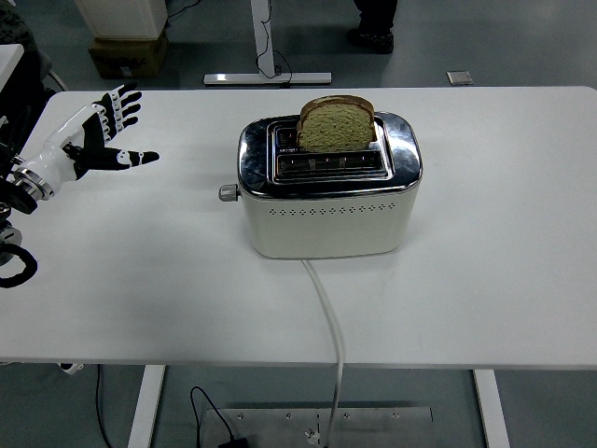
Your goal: Press down toaster
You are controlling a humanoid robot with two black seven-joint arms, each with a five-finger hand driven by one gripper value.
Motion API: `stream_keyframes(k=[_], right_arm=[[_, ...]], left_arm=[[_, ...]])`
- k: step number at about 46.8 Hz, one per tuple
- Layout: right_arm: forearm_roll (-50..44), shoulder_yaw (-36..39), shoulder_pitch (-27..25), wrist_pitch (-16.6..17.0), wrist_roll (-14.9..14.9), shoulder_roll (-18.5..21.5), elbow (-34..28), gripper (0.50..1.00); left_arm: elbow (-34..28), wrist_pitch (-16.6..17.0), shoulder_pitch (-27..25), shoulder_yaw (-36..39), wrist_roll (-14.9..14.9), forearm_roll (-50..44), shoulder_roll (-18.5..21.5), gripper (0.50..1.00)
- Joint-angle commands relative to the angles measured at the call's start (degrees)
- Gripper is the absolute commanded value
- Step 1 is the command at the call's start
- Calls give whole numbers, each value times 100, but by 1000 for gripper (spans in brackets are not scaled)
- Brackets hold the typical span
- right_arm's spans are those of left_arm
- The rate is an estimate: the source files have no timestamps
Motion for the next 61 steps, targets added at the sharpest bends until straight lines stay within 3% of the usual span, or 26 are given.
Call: stream_keyframes(k=[1,45,61], right_arm=[[0,0,-1,0,-1,0,7,998],[0,0,-1,0,-1,0,-1,998],[0,0,-1,0,-1,0,-1,998]], left_arm=[[-69,1,-5,0,0,53,43,1000],[-1413,1,91,44,-106,2751,825,1000],[-1519,10,109,325,-528,3279,1063,1000]])
